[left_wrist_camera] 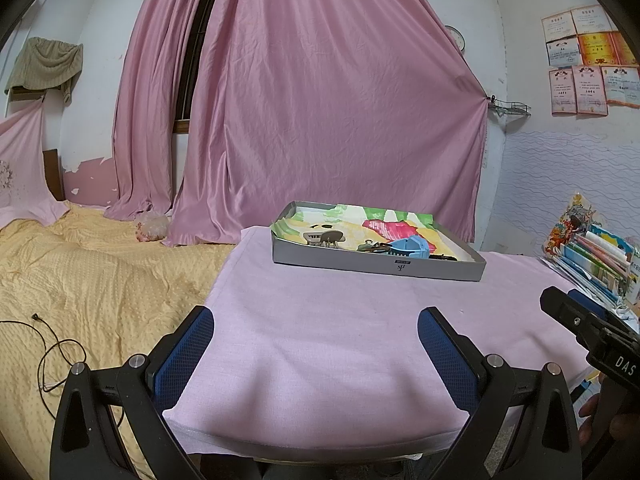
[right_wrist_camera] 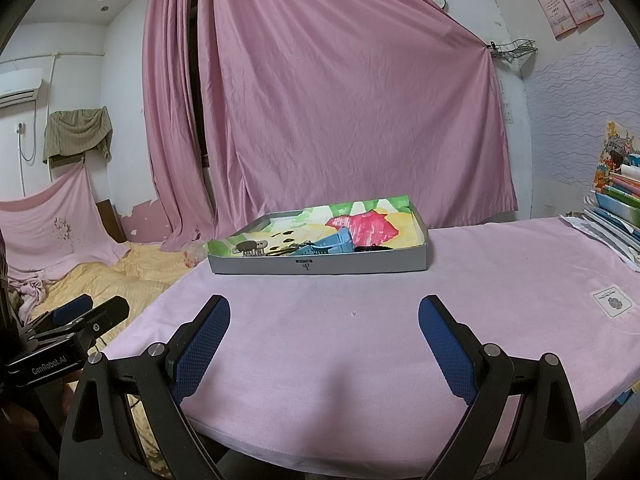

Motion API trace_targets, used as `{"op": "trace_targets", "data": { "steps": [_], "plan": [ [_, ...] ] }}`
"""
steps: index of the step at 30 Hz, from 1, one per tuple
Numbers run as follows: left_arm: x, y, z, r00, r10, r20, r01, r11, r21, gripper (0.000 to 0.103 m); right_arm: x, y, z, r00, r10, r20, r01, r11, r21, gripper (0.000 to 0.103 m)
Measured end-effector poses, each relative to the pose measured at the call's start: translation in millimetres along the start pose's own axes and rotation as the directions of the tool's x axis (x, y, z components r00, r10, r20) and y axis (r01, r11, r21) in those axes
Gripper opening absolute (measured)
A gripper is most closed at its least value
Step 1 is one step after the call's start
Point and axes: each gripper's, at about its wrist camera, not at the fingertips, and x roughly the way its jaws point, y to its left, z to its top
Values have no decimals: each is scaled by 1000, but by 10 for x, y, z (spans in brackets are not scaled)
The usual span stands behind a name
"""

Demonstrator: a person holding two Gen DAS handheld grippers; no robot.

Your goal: Organize jewelry

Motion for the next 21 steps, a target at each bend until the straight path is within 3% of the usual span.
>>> {"op": "trace_targets", "data": {
  "steps": [21],
  "plan": [
    [-39, -15, 18, 1000, 10, 17, -11, 1000, 11, 102, 0, -2, 3, 1000, 0, -2, 0, 1000, 1, 93]
  ]
}}
